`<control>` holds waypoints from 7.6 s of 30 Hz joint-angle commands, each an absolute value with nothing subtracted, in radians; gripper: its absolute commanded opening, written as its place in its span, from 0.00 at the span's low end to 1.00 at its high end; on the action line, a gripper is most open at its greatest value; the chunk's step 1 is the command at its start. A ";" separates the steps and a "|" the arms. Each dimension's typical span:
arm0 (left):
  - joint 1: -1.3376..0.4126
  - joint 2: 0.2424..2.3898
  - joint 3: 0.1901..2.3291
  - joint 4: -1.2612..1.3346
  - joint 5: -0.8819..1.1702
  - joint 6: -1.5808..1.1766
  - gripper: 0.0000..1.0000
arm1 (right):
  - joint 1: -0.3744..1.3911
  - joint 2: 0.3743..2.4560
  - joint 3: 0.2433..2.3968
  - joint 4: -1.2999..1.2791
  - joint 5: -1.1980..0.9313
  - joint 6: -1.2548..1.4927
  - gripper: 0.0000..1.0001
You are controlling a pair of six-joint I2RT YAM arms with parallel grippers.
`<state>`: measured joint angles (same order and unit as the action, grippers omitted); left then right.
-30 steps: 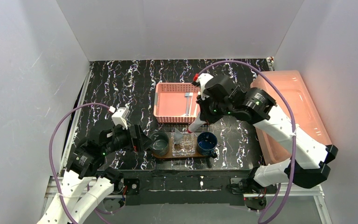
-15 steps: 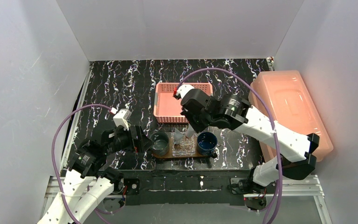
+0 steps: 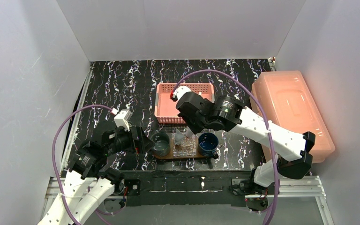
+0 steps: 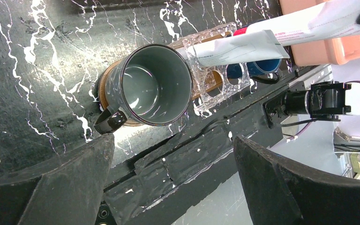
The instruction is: Prepare toiletry sets of a toothbrush and toothpaste on the tray
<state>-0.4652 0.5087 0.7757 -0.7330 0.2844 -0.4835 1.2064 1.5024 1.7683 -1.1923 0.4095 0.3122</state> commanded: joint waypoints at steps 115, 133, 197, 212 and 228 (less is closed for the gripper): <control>-0.466 0.549 0.767 -0.713 0.322 -0.471 0.98 | 1.017 1.490 1.716 -0.809 0.408 0.219 0.48; -0.467 0.559 0.767 -0.709 0.333 -0.466 0.98 | 0.824 1.639 1.709 -0.724 0.282 0.187 0.51; -0.459 0.575 0.767 -0.706 0.331 -0.462 0.98 | 0.591 2.121 1.522 -0.433 0.233 0.416 0.23; -0.455 0.578 0.766 -0.706 0.334 -0.462 0.98 | 0.587 2.016 1.477 -0.384 0.178 0.424 0.01; -0.454 0.572 0.767 -0.706 0.327 -0.463 0.98 | 0.587 1.736 1.384 -0.289 0.186 0.379 0.01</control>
<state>-0.4599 0.5747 0.7750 -0.7055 0.3248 -0.4789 0.5865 1.8210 1.4071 -0.3542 0.1799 0.4007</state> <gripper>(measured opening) 0.983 0.072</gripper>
